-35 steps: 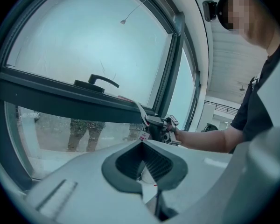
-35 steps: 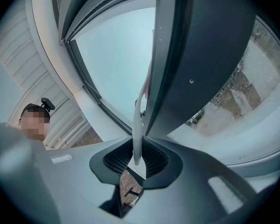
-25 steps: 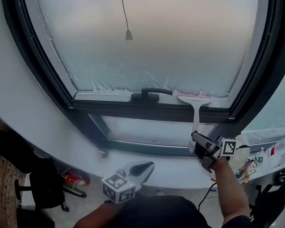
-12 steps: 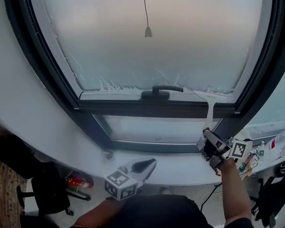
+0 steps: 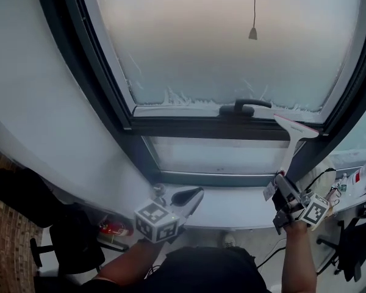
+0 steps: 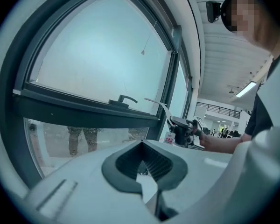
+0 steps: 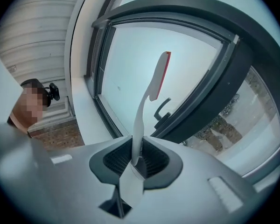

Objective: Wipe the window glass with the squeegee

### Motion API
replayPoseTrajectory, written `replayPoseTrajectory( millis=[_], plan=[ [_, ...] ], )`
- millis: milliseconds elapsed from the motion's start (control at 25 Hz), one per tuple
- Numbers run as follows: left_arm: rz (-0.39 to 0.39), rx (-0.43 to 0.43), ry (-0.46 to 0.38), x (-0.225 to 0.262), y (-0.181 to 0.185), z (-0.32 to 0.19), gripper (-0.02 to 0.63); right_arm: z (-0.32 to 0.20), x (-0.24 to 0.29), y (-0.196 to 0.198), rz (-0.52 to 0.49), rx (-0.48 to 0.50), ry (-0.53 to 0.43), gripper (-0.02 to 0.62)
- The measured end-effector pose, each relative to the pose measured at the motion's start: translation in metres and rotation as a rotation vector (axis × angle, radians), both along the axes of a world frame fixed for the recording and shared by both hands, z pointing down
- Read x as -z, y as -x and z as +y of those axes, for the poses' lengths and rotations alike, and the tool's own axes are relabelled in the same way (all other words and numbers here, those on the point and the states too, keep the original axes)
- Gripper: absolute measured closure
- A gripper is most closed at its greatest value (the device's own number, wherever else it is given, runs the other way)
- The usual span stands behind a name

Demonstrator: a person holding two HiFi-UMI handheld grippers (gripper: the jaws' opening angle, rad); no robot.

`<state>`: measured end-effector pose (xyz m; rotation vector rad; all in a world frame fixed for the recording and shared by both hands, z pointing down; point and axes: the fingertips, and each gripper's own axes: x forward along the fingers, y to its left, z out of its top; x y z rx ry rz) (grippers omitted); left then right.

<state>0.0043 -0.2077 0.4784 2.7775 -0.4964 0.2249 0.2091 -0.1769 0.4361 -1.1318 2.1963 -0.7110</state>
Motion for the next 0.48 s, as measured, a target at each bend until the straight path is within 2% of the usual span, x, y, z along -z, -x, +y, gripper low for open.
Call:
replayPoseTrajectory(
  millis=[240, 480],
  plan=[
    [0.010, -0.012, 0.024, -0.004, 0.048, 0.006, 0.606, 0.026, 0.001, 0.071, 0.041, -0.088, 0.015, 0.508],
    [-0.008, -0.054, 0.058, -0.017, 0.071, 0.025, 0.606, 0.056, -0.017, 0.120, 0.035, -0.121, 0.060, 0.508]
  ],
)
